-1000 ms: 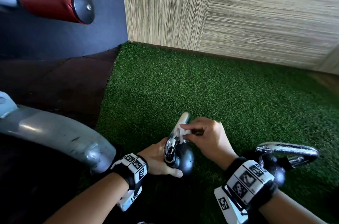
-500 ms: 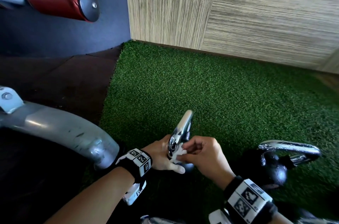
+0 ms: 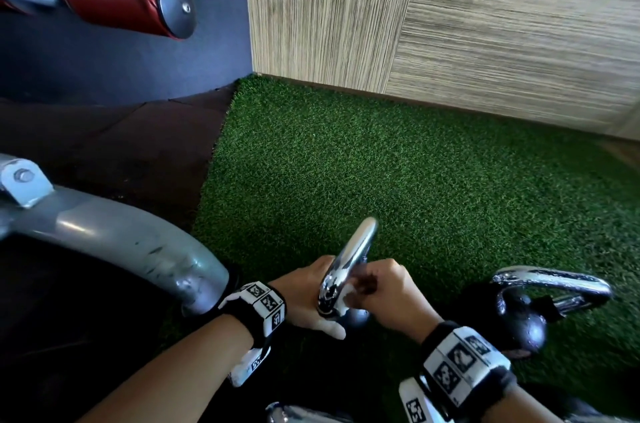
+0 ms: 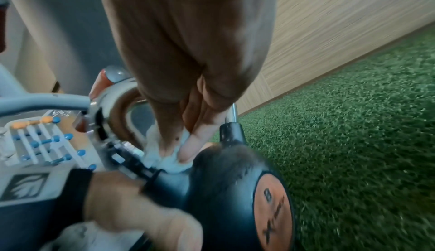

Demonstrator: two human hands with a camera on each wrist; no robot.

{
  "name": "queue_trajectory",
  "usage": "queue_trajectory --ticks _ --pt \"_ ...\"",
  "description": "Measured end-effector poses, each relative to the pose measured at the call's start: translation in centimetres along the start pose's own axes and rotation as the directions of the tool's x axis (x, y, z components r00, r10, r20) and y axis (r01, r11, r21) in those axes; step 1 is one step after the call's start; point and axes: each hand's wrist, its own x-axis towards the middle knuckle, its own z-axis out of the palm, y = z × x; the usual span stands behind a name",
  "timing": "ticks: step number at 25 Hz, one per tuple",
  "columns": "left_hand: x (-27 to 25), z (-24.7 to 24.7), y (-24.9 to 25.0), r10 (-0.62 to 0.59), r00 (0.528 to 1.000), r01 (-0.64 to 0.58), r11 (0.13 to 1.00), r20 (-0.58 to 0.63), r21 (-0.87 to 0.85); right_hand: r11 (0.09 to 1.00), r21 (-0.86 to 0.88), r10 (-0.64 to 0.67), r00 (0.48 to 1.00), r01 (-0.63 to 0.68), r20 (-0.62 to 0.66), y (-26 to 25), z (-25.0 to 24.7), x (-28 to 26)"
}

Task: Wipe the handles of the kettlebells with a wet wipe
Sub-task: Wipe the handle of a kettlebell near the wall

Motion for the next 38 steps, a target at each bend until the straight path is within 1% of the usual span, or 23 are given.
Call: queue_trajectory --ticks 2,3,4,6,8,12,14,16,17,18,20,21,23,24,25,26,28,30,32,33,34,36,38 --pt "-0.3 -0.2 0.6 0.038 0.999 -0.038 0.999 0.000 0.029 0.997 -0.080 0.012 0.988 0.000 0.151 0.0 -0.5 1.0" --pt "-0.4 -0.2 0.8 0.059 0.998 -0.059 0.997 0.003 0.056 0.997 -0.073 0.006 0.979 0.009 0.206 0.0 -0.5 1.3" --pt "-0.4 -0.3 0.8 0.070 0.997 -0.070 0.995 0.013 0.073 0.999 -0.029 -0.023 0.969 0.032 0.246 0.2 -0.4 1.4" --pt "-0.5 -0.4 0.5 0.053 0.998 -0.055 0.996 0.034 0.074 0.992 0.118 -0.079 0.958 0.048 0.275 0.3 -0.1 1.3" --pt "-0.3 -0.2 0.0 0.066 0.997 -0.069 0.995 0.034 0.076 0.977 0.215 -0.076 0.952 0.011 0.296 0.4 -0.2 1.1" --pt "-0.3 -0.3 0.4 0.119 0.993 -0.121 0.988 0.028 0.095 0.975 0.223 -0.075 0.941 0.000 0.330 0.9 -0.3 1.2" --pt "-0.2 -0.1 0.4 0.122 0.992 -0.123 0.989 0.013 0.082 0.948 0.318 -0.091 0.932 -0.027 0.350 1.0 -0.3 1.3" --pt "-0.4 0.1 0.2 0.138 0.990 -0.138 0.989 -0.006 0.053 0.905 0.422 -0.121 0.924 -0.047 0.363 1.1 -0.2 1.2" --pt "-0.4 0.2 0.0 0.140 0.990 -0.140 0.989 0.001 0.042 0.869 0.487 -0.122 0.920 -0.082 0.372 1.2 -0.1 1.1" --pt "-0.6 0.1 0.1 0.149 0.989 -0.149 0.988 0.001 0.029 0.811 0.569 -0.114 0.917 -0.137 0.383 1.3 0.1 1.0" --pt "-0.7 0.1 0.2 0.150 0.988 -0.150 0.989 -0.037 0.002 0.625 0.735 -0.078 0.916 -0.262 0.393 1.9 0.3 1.0" --pt "-0.5 0.2 0.0 0.131 0.991 -0.131 0.991 -0.042 -0.014 0.525 0.800 -0.066 0.924 -0.290 0.378 2.2 0.3 1.2" --pt "-0.3 0.3 -0.2 0.109 0.993 -0.111 0.993 -0.051 -0.033 0.347 0.893 -0.043 0.946 -0.288 0.322 3.0 0.2 1.5" --pt "-0.3 0.4 -0.3 0.107 0.993 -0.109 0.993 -0.057 -0.041 0.278 0.917 -0.023 0.953 -0.285 0.303 3.4 0.2 1.6" --pt "-0.3 0.5 -0.3 0.096 0.994 -0.099 0.994 -0.050 -0.048 0.228 0.928 -0.004 0.953 -0.293 0.302 3.5 0.2 1.5" --pt "-0.4 0.6 -0.4 0.096 0.994 -0.099 0.994 -0.053 -0.045 0.208 0.929 0.001 0.949 -0.308 0.314 3.7 0.3 1.3" --pt "-0.5 0.6 -0.4 0.089 0.995 -0.092 0.995 -0.053 -0.050 0.206 0.920 -0.012 0.939 -0.334 0.343 3.6 0.4 0.9" --pt "-0.5 0.4 -0.2 0.068 0.997 -0.071 0.995 -0.044 -0.065 0.188 0.935 0.018 0.953 -0.301 0.303 3.4 0.1 1.1" --pt "-0.5 0.2 0.0 0.062 0.998 -0.064 0.995 -0.030 -0.076 0.097 0.972 0.106 0.973 -0.216 0.206 3.5 -0.6 1.6" --pt "-0.5 0.2 0.0 0.054 0.998 -0.056 0.996 -0.025 -0.075 0.039 0.984 0.155 0.974 -0.174 0.166 3.7 -0.7 1.8" --pt "-0.6 0.2 0.0 0.052 0.998 -0.054 0.996 -0.026 -0.072 0.009 0.989 0.193 0.971 -0.146 0.142 3.7 -0.8 1.8" --pt "-0.9 0.1 0.1 0.051 0.998 -0.053 0.995 -0.026 -0.079 0.035 0.993 0.262 0.960 -0.109 0.096 2.9 -0.8 1.6" --pt "-0.9 0.1 0.0 0.057 0.998 -0.059 0.995 -0.032 -0.081 0.152 0.988 0.353 0.935 -0.032 -0.024 2.0 -0.5 1.5"
